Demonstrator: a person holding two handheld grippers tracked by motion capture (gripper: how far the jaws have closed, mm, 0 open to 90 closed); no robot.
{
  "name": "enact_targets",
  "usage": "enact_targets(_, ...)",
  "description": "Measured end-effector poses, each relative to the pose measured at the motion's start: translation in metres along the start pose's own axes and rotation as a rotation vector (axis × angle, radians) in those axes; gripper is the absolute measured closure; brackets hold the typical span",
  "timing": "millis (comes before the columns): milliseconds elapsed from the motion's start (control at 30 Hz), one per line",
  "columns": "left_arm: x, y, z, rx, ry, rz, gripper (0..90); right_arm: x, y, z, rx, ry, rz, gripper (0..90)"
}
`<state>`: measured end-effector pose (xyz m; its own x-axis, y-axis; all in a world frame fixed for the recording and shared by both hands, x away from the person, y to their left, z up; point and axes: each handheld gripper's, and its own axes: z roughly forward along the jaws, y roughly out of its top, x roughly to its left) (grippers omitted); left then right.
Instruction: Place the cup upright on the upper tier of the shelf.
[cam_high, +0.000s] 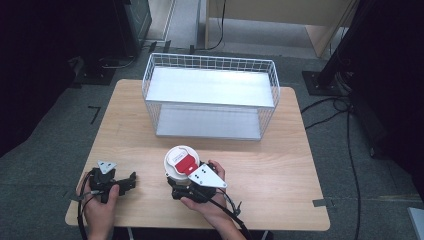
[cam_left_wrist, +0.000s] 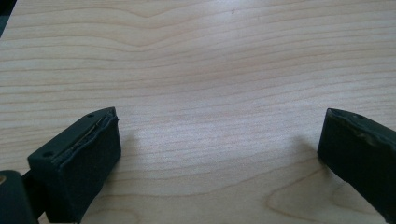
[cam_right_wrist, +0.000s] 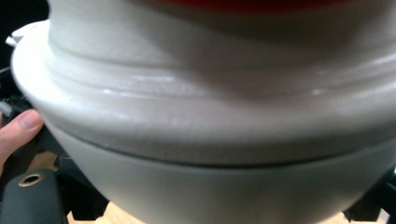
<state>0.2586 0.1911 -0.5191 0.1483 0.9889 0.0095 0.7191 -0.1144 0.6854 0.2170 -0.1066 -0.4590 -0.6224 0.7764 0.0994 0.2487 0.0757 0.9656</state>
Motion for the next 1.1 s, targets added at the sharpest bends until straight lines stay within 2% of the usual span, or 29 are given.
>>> enact_targets(200, 0.000, 0.000, 0.000, 0.000, 0.000, 0.000, 0.0, -0.005, 0.010, -0.005, -0.055, -0.048, -0.023, 11.2)
enact_targets(233, 0.000, 0.000, 0.000, 0.002, 0.000, 0.001, 0.0, -0.007, 0.014, -0.007, -0.076, -0.068, -0.024, 11.2)
enact_targets(467, 0.000, 0.000, 0.000, 0.002, 0.000, 0.001, 0.0, -0.014, 0.023, -0.010, -0.113, -0.105, -0.034, 11.3)
enact_targets(1100, 0.000, 0.000, 0.000, 0.003, 0.000, 0.002, 0.0, -0.030, 0.051, -0.016, -0.173, -0.170, -0.049, 11.5)
